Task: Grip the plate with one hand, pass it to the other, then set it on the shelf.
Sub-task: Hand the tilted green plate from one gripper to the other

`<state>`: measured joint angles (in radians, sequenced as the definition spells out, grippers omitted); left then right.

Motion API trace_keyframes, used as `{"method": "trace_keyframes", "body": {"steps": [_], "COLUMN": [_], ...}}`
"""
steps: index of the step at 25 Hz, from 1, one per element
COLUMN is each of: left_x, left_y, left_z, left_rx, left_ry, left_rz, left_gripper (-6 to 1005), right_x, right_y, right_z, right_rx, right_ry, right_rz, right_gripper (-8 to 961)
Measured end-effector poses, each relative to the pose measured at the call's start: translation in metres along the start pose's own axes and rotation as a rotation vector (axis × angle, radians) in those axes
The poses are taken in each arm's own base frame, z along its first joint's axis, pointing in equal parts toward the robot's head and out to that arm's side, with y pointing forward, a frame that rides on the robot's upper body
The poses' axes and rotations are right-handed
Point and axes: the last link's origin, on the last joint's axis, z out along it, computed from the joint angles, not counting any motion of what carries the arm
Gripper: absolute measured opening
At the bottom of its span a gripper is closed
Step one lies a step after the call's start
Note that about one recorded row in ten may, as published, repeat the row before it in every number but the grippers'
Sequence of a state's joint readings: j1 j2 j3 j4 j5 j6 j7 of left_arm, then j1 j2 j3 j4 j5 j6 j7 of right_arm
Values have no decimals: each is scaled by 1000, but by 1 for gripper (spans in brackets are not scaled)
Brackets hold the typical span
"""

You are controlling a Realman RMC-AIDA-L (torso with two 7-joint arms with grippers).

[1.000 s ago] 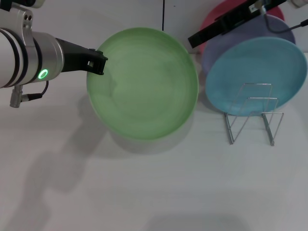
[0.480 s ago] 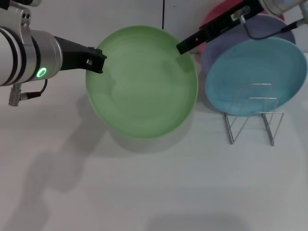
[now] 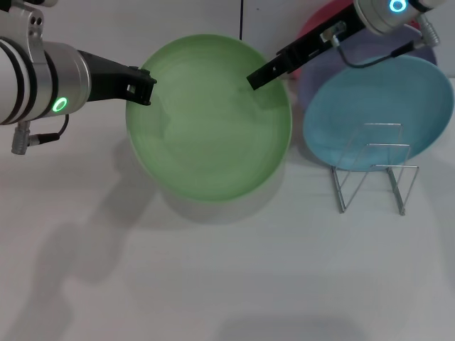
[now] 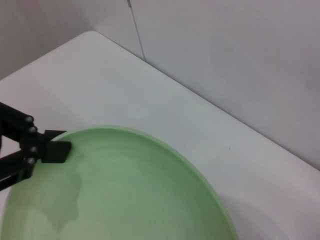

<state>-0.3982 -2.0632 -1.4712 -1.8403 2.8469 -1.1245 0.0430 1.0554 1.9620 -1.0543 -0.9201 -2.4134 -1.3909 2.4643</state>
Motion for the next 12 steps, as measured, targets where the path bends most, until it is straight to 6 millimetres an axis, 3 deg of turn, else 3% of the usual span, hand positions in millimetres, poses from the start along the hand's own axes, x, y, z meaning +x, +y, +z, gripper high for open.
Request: {"method": "trace_keyframes", "body": {"steps": [12], "left_x": [0], "left_y": [0], "left_z": [0], "left_rx": [0], "left_ry": [0], "left_rz": [-1], "left_gripper": [38], "right_x": [-3], "right_y": [6], "right_z": [9], "right_rx": [5], "right_ry": [3], "right_rz": [-19], "right_gripper": [734]}}
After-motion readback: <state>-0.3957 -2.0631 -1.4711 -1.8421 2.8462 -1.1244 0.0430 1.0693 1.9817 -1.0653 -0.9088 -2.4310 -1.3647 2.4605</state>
